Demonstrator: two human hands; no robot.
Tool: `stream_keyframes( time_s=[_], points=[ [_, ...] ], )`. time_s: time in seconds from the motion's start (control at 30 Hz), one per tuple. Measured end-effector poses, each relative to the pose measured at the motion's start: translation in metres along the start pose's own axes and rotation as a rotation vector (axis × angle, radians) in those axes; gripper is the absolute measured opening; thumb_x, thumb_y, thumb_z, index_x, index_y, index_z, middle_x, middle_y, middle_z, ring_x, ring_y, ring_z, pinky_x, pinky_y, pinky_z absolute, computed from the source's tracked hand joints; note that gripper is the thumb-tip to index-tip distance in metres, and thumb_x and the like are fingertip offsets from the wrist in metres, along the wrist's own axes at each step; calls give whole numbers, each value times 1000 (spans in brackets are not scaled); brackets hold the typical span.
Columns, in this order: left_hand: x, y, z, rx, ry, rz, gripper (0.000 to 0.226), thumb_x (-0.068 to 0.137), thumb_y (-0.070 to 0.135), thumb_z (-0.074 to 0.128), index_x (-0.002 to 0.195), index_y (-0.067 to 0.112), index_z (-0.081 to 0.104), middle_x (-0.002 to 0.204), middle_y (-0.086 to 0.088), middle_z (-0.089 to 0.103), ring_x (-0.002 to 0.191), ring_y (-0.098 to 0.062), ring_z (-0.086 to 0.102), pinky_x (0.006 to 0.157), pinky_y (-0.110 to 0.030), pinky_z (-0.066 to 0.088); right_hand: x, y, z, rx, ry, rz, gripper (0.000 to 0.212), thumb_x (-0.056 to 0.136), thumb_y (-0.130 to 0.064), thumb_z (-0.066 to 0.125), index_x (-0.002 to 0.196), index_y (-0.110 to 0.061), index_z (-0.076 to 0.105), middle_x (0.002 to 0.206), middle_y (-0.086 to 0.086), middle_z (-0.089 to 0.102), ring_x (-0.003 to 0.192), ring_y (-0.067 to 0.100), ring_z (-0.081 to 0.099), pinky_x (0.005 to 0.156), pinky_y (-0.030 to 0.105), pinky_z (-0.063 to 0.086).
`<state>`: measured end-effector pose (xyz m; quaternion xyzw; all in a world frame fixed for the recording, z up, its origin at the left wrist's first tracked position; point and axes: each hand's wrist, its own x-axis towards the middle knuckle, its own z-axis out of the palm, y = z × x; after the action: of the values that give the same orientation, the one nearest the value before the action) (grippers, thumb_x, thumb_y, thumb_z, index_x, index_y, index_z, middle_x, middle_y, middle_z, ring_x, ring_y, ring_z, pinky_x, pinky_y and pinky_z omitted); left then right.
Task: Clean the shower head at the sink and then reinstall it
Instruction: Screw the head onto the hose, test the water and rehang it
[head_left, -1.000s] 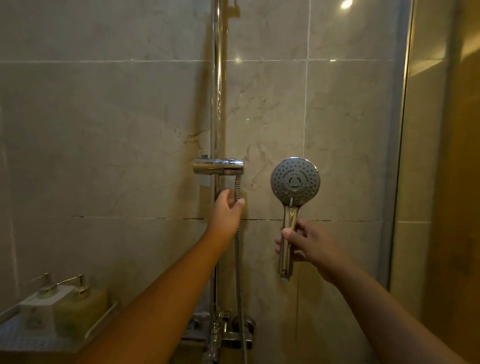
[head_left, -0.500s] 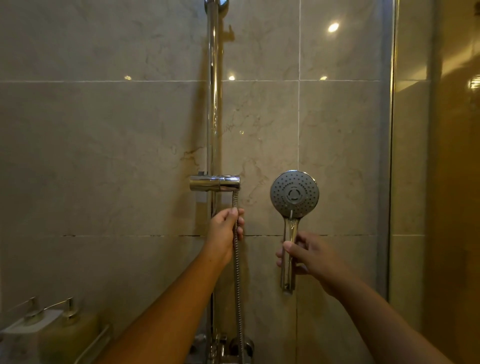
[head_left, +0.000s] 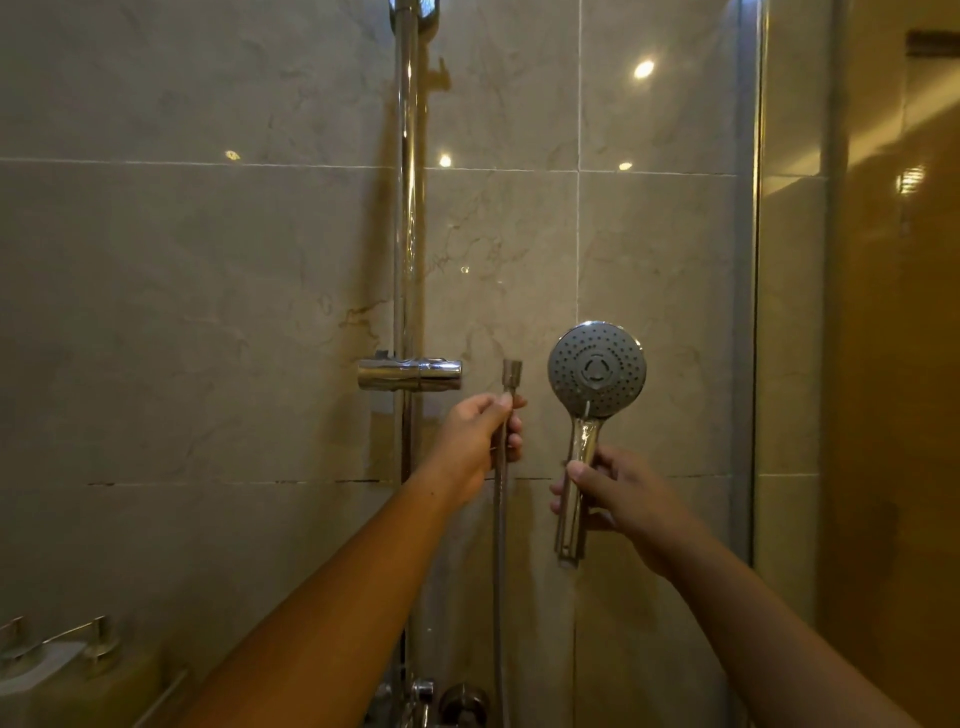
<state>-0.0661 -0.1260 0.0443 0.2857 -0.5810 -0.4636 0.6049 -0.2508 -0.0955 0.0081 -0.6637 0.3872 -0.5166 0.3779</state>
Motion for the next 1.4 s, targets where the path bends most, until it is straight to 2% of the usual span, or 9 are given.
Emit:
stream_keyframes(
  time_s=[0.23, 0.33, 0.57, 0.8, 0.93, 1.1, 1.23, 1.33, 1.4],
  points=[
    [-48, -42, 16, 55, -39, -30, 22, 101, 15, 47, 115, 6, 62, 81, -2, 61, 64, -12, 57, 65, -29, 51, -4, -8, -1, 89, 60, 1, 11, 101, -16, 54, 104, -8, 61, 92, 14, 75, 85, 28, 75, 76, 45, 61],
    [-75, -61, 12, 57, -14, -54, 22, 101, 16, 46, 115, 9, 62, 79, -1, 61, 66, -12, 57, 68, -29, 52, -8, -13, 4, 92, 69, -5, 13, 101, -19, 54, 106, -10, 61, 95, 12, 74, 85, 26, 75, 72, 40, 61],
    [-135, -85, -3, 43, -13, -84, 25, 103, 14, 41, 113, 5, 61, 66, 6, 51, 52, -8, 42, 49, -23, 37, -16, -29, 26, 212, 41, -21, 22, 103, -16, 51, 118, -1, 55, 94, 12, 72, 75, 20, 73, 60, 28, 60],
    [-169, -91, -16, -80, -92, -111, 25, 102, 19, 43, 113, 4, 60, 66, 5, 47, 50, -7, 37, 44, -19, 35, -16, -30, 50, 235, -64, -31, 22, 102, -19, 53, 118, -5, 56, 97, 11, 74, 84, 26, 76, 69, 36, 61],
    [-180, -93, -23, -197, -92, -114, 28, 94, 24, 48, 109, 7, 64, 66, 4, 47, 49, -7, 36, 44, -20, 34, -19, -24, 61, 224, -156, -40, 22, 102, -18, 52, 119, -5, 56, 99, 12, 73, 90, 29, 75, 75, 38, 62],
    [-198, -101, -27, -212, -54, -134, 25, 93, 25, 49, 106, 10, 65, 66, 5, 47, 49, -7, 38, 44, -21, 35, -24, -12, 71, 182, -324, -20, 31, 102, -19, 51, 126, 0, 52, 99, 9, 73, 92, 27, 74, 76, 36, 62],
    [-216, -110, -31, -265, -45, -179, 24, 93, 24, 49, 105, 8, 63, 66, 3, 46, 49, -8, 37, 45, -22, 34, -27, 4, 76, 172, -426, -4, 29, 101, -19, 53, 125, -3, 53, 99, 8, 73, 96, 29, 73, 80, 40, 59],
    [-229, -119, -34, -354, -62, -221, 22, 93, 22, 49, 104, 6, 61, 65, 3, 44, 48, -7, 37, 44, -21, 34, -35, 17, 84, 190, -498, -10, 27, 100, -19, 52, 124, -6, 53, 102, 10, 70, 96, 30, 71, 79, 39, 59],
    [-239, -125, -34, -388, -71, -247, 22, 94, 21, 49, 106, 5, 59, 66, 3, 44, 48, -7, 37, 44, -21, 34, -40, 26, 90, 192, -516, -4, 32, 101, -19, 51, 127, 0, 51, 100, 10, 69, 93, 29, 71, 76, 37, 59]
  ],
)
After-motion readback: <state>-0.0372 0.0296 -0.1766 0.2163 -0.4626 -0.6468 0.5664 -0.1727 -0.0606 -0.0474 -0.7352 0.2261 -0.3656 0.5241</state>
